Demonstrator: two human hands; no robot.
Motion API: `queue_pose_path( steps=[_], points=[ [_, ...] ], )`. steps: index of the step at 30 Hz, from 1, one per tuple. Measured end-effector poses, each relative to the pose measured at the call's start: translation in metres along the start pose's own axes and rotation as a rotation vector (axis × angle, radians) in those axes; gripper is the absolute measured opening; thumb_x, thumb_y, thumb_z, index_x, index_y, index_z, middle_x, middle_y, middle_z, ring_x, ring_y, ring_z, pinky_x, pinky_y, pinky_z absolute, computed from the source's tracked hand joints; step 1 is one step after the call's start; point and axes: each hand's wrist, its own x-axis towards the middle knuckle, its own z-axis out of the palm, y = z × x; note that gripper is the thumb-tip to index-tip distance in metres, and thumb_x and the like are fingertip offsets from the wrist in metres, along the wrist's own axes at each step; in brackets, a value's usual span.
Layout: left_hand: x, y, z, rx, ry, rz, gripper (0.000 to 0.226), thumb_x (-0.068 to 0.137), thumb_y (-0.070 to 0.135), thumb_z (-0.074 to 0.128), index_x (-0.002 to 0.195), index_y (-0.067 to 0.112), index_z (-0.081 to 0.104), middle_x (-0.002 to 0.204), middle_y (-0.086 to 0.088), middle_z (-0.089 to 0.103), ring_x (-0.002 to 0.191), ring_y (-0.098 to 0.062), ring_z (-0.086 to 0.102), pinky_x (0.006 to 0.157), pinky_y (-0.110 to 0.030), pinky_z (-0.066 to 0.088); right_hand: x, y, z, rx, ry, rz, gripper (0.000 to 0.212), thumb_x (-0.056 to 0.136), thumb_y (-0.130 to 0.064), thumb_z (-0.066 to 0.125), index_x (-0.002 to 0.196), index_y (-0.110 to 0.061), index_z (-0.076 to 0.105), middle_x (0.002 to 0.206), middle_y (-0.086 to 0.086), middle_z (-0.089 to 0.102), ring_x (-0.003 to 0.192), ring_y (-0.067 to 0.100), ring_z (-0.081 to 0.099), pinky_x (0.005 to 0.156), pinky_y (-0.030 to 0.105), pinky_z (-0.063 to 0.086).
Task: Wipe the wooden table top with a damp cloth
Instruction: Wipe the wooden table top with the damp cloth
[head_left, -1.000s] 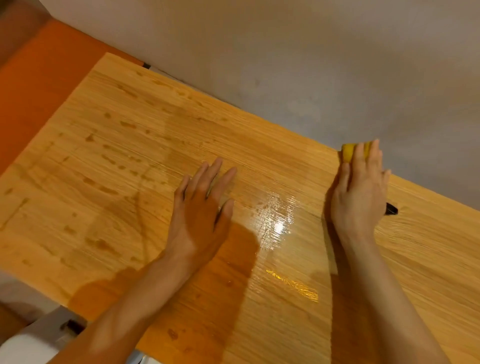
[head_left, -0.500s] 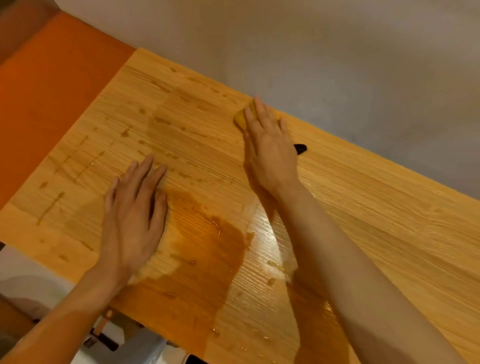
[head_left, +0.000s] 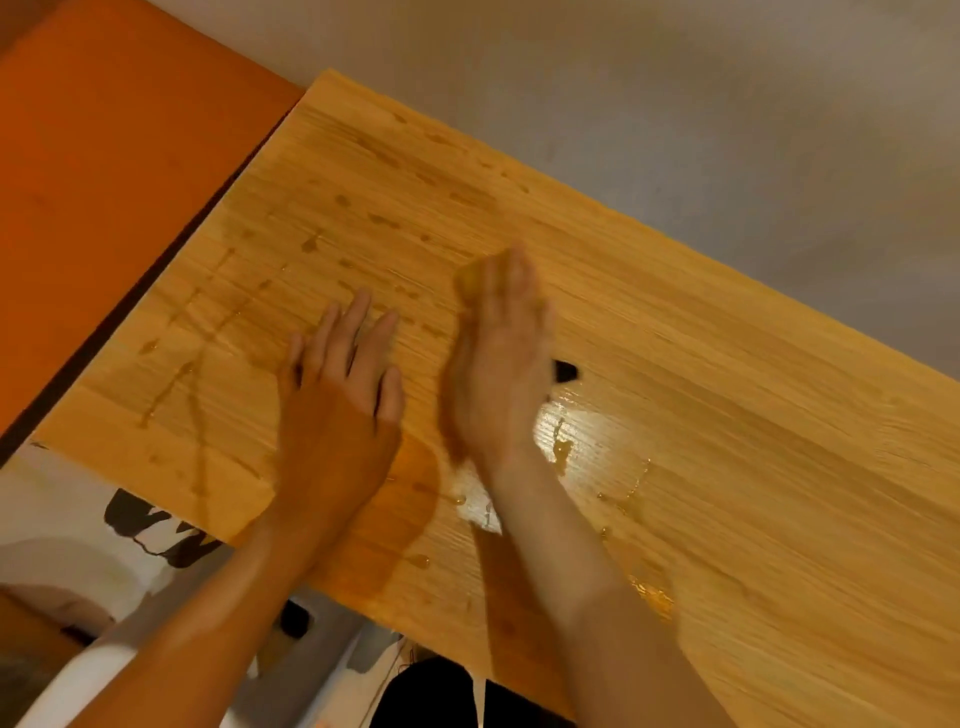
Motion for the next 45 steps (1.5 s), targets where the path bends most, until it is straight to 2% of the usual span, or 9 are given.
queue_pose_path(
  steps=[4,9,13,17,20,27,35,42,45],
  points=[
    [0.001,-0.005,0.005,0.001,0.052,0.02,0.046,0.103,0.028,0.04,0.148,0.023,0.044,0.162,-0.001,0.032,0.152,-0.022,0.024,0.123,-0.046,0.013,0.0,0.023,-0.02,-0.026,-0.197,-0.228,0.051,0.104,-0.021,0.04,0.153,-0.018,0.025,0.164,0.004,0.012,0.152,0.02,0.009,0.123,0.043,-0.002],
    [0.003,-0.006,0.009,0.004,0.029,0.013,0.049,0.103,0.034,0.033,0.15,0.024,0.041,0.163,-0.001,0.029,0.152,-0.023,0.024,0.122,-0.047,0.014,-0.031,0.162,-0.092,-0.039,0.022,0.34,0.047,0.107,-0.024,0.031,0.153,-0.013,0.029,0.164,0.005,0.01,0.152,0.023,0.014,0.123,0.054,0.005],
    [0.002,-0.007,0.006,0.007,0.014,0.006,0.05,0.103,0.033,0.032,0.152,0.025,0.036,0.165,0.0,0.025,0.153,-0.023,0.02,0.123,-0.048,0.012,-0.033,0.127,-0.067,0.003,0.173,0.506,0.049,0.102,-0.023,0.032,0.149,-0.007,0.034,0.163,0.011,0.016,0.148,0.028,0.021,0.122,0.043,0.012],
    [0.002,-0.008,0.006,0.015,0.032,0.005,0.05,0.103,0.034,0.031,0.152,0.025,0.038,0.165,0.0,0.026,0.153,-0.021,0.021,0.123,-0.047,0.012,-0.041,0.051,0.032,-0.076,-0.123,0.172,0.064,0.097,-0.038,0.044,0.155,-0.026,0.019,0.164,-0.006,0.011,0.146,0.016,0.022,0.119,0.04,0.026],
    [0.004,-0.008,0.004,0.005,0.043,0.009,0.05,0.103,0.035,0.03,0.15,0.023,0.041,0.164,-0.001,0.029,0.152,-0.022,0.023,0.122,-0.048,0.014,-0.044,0.032,0.008,-0.047,-0.283,-0.291,0.059,0.101,-0.031,0.044,0.155,-0.027,0.02,0.163,-0.008,-0.001,0.152,0.015,0.003,0.125,0.046,0.009],
    [-0.017,-0.016,-0.011,-0.129,-0.04,0.139,0.05,0.1,0.033,0.038,0.149,0.026,0.045,0.165,-0.002,0.024,0.154,-0.023,0.015,0.124,-0.042,-0.002,0.012,0.105,-0.064,0.171,-0.153,0.06,0.045,0.105,-0.023,0.037,0.15,-0.014,0.036,0.164,0.002,0.016,0.151,0.018,0.016,0.124,0.049,0.002],
    [-0.057,-0.019,-0.003,-0.08,0.059,0.186,0.044,0.102,0.032,0.041,0.143,0.023,0.053,0.16,-0.006,0.037,0.151,-0.026,0.027,0.124,-0.046,0.009,-0.11,0.085,-0.076,0.097,-0.407,-0.549,0.044,0.105,-0.03,0.037,0.148,-0.023,0.037,0.16,-0.001,0.026,0.151,0.016,0.018,0.125,0.04,0.002],
    [-0.061,-0.021,-0.001,-0.04,0.095,0.199,0.042,0.103,0.032,0.042,0.143,0.024,0.053,0.159,-0.003,0.038,0.15,-0.025,0.03,0.123,-0.042,0.011,-0.003,0.156,-0.087,0.154,-0.056,0.185,0.045,0.105,-0.026,0.035,0.148,-0.014,0.039,0.163,0.003,0.018,0.151,0.016,0.016,0.123,0.051,0.001],
    [-0.064,-0.022,-0.002,-0.047,0.085,0.196,0.043,0.104,0.034,0.042,0.144,0.025,0.052,0.159,-0.002,0.038,0.151,-0.023,0.029,0.123,-0.042,0.011,-0.087,0.12,-0.085,0.235,-0.084,0.119,0.043,0.106,-0.023,0.037,0.149,-0.015,0.037,0.163,0.002,0.017,0.152,0.016,0.014,0.125,0.046,0.004]
  ],
)
